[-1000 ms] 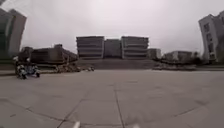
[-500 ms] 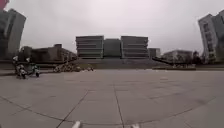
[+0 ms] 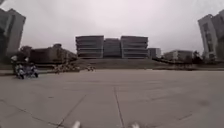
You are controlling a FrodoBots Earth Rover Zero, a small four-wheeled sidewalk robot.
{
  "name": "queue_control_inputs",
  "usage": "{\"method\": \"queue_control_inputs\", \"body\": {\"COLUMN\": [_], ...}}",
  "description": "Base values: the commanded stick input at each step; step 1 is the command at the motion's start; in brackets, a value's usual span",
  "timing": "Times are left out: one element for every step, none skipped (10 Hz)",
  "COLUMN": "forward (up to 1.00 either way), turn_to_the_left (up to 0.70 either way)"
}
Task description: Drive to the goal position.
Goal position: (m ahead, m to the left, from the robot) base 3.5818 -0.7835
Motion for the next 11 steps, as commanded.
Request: {"method": "queue_control_inputs", "body": {"forward": [0.70,0.70,0.70,0.70,0.70,0.70,0.70,0.70,0.70,0.70,0.70], "turn_to_the_left": [0.00,0.00,0.00,0.00,0.00,0.00,0.00,0.00,0.00,0.00,0.00]}}
